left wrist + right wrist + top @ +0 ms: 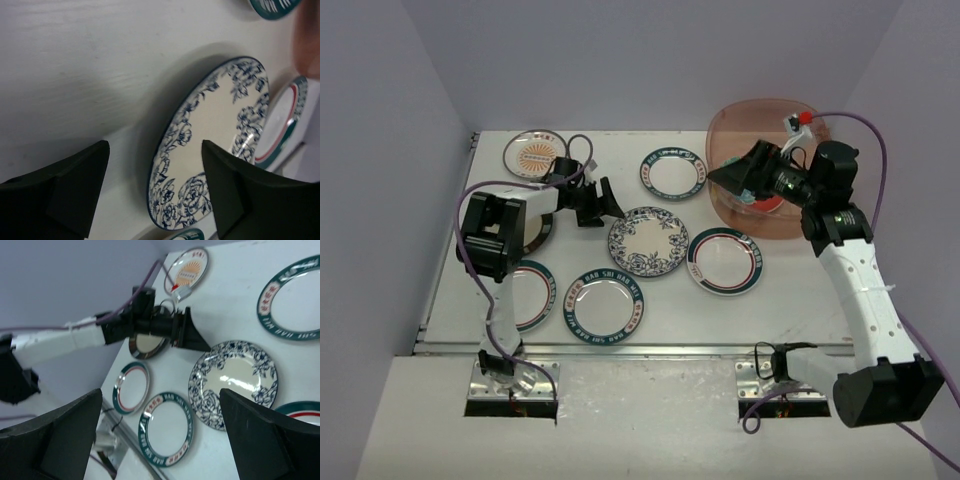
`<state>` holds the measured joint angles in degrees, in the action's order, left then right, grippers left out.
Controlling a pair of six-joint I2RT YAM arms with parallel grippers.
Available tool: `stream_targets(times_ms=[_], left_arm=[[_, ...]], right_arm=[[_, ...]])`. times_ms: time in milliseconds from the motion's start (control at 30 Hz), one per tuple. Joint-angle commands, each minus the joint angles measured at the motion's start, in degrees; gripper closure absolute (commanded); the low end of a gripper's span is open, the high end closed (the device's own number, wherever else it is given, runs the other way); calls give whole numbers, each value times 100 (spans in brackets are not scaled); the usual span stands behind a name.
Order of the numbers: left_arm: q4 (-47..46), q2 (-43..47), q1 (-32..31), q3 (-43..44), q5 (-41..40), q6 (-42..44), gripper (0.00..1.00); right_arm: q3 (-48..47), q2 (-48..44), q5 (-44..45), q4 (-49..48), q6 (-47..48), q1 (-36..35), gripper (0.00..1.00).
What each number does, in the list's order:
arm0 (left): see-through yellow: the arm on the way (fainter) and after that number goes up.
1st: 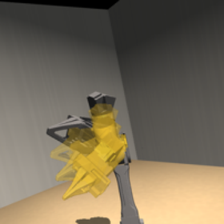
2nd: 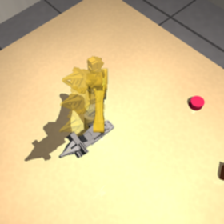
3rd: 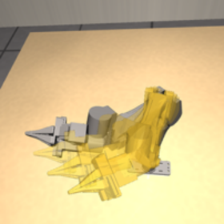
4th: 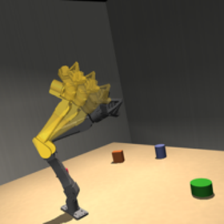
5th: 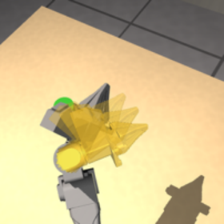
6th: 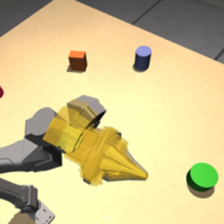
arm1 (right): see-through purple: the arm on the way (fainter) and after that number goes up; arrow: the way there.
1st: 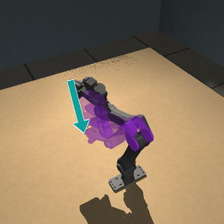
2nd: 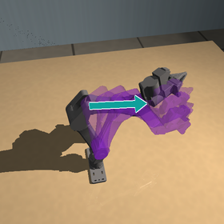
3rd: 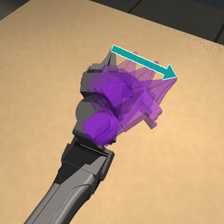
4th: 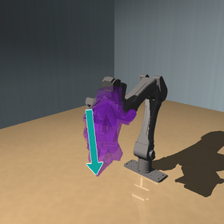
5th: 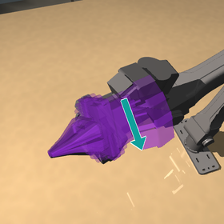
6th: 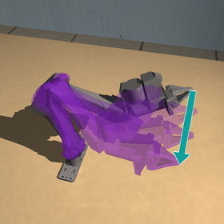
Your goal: Place the plates into the plastic bin on the countertop
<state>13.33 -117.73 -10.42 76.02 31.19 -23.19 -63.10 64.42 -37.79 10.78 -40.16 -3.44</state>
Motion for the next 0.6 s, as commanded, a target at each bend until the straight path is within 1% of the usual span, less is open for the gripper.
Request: stream_targets(times_ms=[0, 67, 133, 167, 200, 233, 333, 400, 567], left_arm=[[438, -196, -125, 332, 552, 660, 32], [569, -353, -179, 417, 497, 728, 37], [609, -495, -223, 431, 537, 729, 45], [635, -608, -241, 449, 520, 754, 55], [726, -665, -271, 464, 390, 755, 70], [802, -714, -291, 475, 265, 755, 82], [876, -763, -294, 455, 32, 755, 95], [789, -660, -294, 381, -143, 636, 100], [648, 14, -195, 179, -759, 177, 100]], right_arm=[[435, -270, -1202, -69, 654, 19, 1], [557, -376, -1258, -122, 674, 19, 1], [580, -413, -1310, -102, 728, 19, 1], [597, -421, -1336, -50, 755, 19, 2], [617, -457, -1331, -40, 775, 19, 2], [637, -483, -1330, -32, 790, 16, 1], [696, -535, -1461, -95, 782, 19, 2], [720, -545, -1545, -137, 798, 19, 3], [809, -248, -1433, -146, 736, 19, 1]])
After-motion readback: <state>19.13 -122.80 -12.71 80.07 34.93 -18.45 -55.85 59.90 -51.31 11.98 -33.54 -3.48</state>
